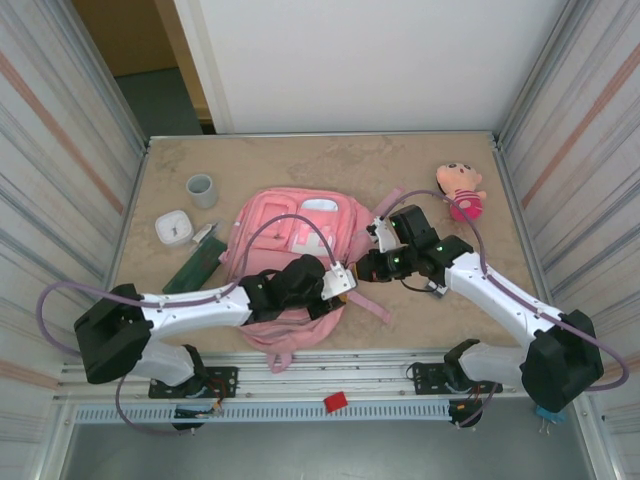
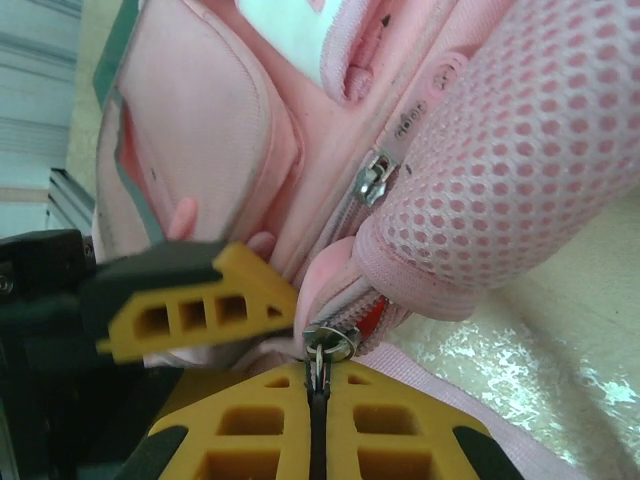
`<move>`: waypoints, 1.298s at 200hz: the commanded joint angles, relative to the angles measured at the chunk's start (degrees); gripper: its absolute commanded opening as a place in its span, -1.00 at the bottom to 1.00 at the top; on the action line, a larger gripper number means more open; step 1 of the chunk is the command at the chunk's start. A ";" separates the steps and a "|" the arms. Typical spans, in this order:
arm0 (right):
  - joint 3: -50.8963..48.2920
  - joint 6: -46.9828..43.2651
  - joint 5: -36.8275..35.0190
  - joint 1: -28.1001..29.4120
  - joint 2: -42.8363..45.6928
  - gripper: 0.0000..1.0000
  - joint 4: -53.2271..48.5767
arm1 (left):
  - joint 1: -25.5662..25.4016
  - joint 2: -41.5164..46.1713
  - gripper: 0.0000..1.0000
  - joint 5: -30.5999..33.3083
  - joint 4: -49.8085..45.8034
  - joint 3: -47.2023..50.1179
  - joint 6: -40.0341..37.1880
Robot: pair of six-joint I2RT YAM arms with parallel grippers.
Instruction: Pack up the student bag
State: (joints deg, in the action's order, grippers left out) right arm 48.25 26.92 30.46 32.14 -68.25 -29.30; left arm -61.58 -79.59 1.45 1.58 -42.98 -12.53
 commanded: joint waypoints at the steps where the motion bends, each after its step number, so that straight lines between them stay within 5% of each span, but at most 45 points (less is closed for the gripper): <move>1: 3.08 -2.09 2.48 -0.21 1.47 -1.00 0.98 | 0.66 -0.48 -0.97 5.46 0.16 -0.95 -0.59; 49: 1.15 1.74 -16.40 -10.34 -1.08 -1.00 -0.54 | 0.63 8.57 -1.00 -1.51 5.63 6.23 -6.84; 102: -0.12 2.05 -9.83 -10.62 -1.97 -1.00 7.53 | 0.66 10.02 -1.00 -3.07 7.32 8.46 -7.53; 109: 0.03 1.69 -9.04 -10.36 -1.57 -0.95 7.51 | 0.67 9.74 -0.85 -2.60 7.87 8.32 -6.49; 136: 1.89 1.86 -9.09 -10.20 0.43 0.15 3.05 | 0.97 10.35 0.16 3.66 8.96 6.76 2.20; 155: 3.09 2.90 -11.25 -10.03 2.62 0.40 -1.49 | 2.26 11.96 0.53 7.99 -0.57 2.65 10.65; 174: 2.57 5.87 -13.80 -8.12 5.76 0.40 -3.83 | 5.30 13.85 0.66 12.49 -11.33 -0.52 22.29; 197: -0.76 11.02 -15.28 -2.40 8.62 0.39 -1.53 | 13.60 16.97 0.68 8.47 -19.50 0.18 32.65; 228: -8.87 21.55 -16.88 6.91 8.19 0.37 10.76 | 24.88 22.24 0.62 0.92 -19.06 7.30 39.19; 259: -12.17 26.98 -18.73 13.21 0.32 0.37 21.72 | 29.60 24.00 0.60 -0.24 -16.84 13.27 41.24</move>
State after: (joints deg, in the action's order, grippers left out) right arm 37.52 46.28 14.50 42.17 -62.54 -17.96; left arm -33.85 -56.47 4.32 -13.91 -33.45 23.22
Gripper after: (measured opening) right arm 0.686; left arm 0.800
